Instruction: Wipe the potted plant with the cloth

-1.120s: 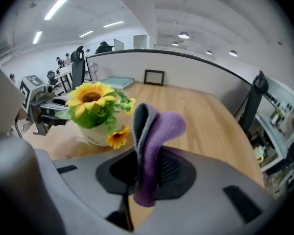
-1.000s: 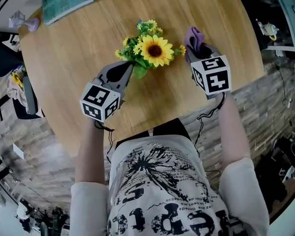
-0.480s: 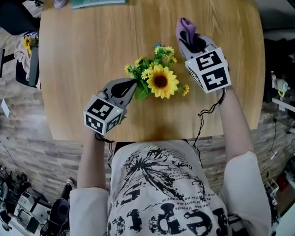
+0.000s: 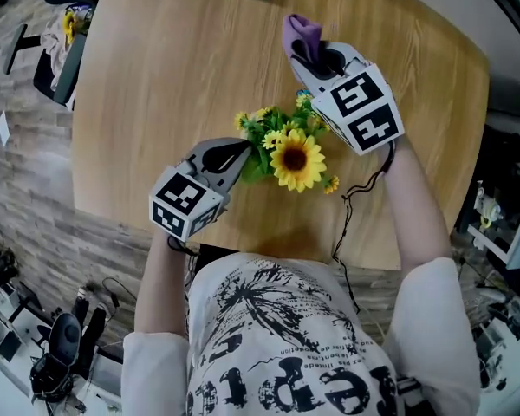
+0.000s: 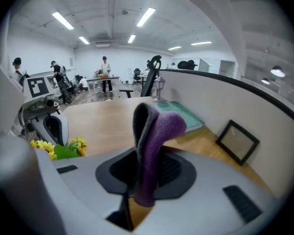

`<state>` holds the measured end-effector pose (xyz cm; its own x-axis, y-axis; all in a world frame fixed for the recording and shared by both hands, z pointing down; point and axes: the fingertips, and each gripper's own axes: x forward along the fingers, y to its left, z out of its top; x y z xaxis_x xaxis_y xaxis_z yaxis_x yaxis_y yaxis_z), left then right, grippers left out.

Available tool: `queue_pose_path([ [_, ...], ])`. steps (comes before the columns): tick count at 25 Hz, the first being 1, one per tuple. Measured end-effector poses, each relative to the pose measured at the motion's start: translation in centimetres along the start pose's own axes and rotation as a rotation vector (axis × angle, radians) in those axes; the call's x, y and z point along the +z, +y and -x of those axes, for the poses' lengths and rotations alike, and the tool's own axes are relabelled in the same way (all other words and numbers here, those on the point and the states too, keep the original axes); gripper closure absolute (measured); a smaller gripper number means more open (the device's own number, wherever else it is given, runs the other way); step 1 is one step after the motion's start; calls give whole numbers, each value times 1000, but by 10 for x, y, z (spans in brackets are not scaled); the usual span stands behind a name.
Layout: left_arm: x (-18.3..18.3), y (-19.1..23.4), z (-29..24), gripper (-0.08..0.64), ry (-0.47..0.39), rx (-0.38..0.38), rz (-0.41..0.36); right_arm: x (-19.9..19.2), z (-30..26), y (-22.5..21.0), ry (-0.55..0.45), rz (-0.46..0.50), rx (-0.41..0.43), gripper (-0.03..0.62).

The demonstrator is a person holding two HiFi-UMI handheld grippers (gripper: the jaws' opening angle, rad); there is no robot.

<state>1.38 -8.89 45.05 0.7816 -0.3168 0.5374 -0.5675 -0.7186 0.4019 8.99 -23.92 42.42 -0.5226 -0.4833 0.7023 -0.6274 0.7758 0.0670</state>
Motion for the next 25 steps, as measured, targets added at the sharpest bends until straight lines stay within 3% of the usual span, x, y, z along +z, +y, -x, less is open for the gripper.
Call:
queue_pose_path([
  [6,1,1,1,557,-4,37,57,-15,-27,49,51,151,238,515],
  [11,4,3,2,557,-24,61,66,-28,-37,64,105,143,311,515],
  [16,7,2,-3,557,-38,97,8,-38,-37,77,142,146,396,515],
  [21,9,2,-8,557,-58,106,-12,-47,-31,95,200,226,539,518],
  [25,14,5,-11,558,-103,117,39,-58,-23,101,265,301,649,522],
])
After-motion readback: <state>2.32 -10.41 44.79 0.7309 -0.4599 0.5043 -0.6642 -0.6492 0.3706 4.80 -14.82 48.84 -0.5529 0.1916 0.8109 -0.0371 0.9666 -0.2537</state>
